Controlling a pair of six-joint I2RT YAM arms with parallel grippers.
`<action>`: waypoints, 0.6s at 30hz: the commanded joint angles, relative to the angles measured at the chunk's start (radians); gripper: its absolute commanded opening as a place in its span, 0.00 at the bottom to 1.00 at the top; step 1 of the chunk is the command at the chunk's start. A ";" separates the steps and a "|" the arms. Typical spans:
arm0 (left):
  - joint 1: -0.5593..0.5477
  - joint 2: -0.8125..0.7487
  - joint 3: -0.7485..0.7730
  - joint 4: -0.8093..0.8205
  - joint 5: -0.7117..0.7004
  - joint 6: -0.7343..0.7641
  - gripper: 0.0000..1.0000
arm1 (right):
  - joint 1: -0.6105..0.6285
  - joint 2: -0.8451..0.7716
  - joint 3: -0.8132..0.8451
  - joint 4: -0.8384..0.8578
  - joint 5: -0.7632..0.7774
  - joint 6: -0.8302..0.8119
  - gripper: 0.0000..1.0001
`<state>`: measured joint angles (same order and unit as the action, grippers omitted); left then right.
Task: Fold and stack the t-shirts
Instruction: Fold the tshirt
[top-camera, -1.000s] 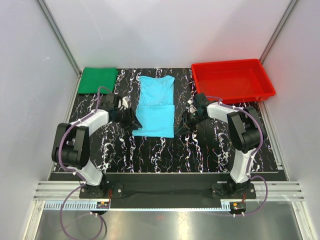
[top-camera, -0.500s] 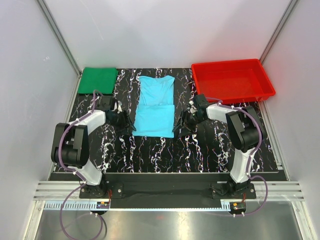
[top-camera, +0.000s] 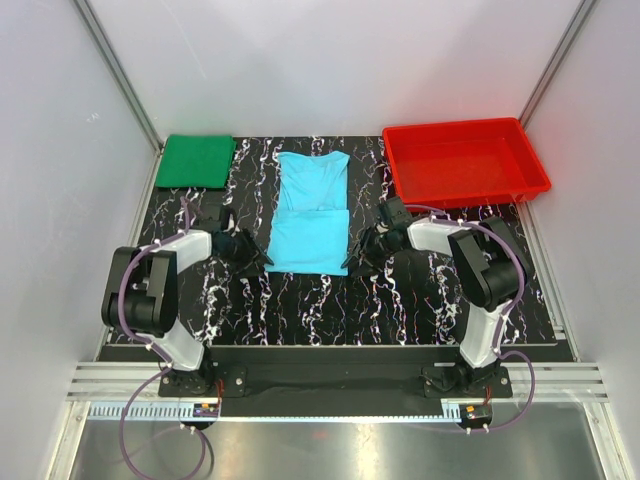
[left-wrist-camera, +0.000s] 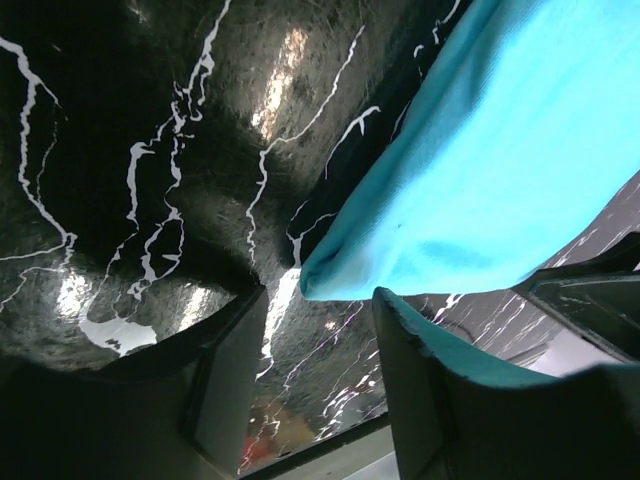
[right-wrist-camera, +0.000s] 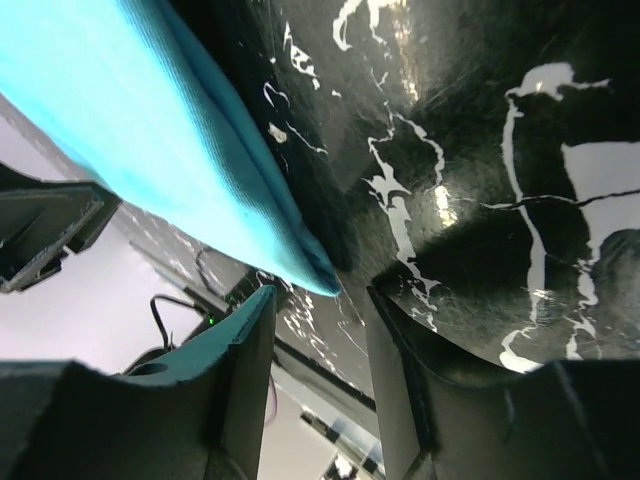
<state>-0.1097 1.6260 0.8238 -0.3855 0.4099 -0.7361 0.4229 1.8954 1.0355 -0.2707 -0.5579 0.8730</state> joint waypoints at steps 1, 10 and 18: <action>-0.002 0.050 -0.031 0.056 -0.052 -0.052 0.52 | 0.033 -0.035 -0.011 0.016 0.142 0.049 0.48; -0.002 0.072 -0.009 0.024 -0.089 -0.060 0.45 | 0.053 -0.062 -0.038 -0.016 0.237 0.087 0.48; -0.002 0.095 -0.018 0.039 -0.077 -0.051 0.25 | 0.074 -0.059 -0.037 -0.030 0.257 0.104 0.53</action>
<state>-0.1097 1.6711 0.8249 -0.3397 0.4179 -0.8165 0.4736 1.8450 1.0149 -0.2592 -0.4000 0.9707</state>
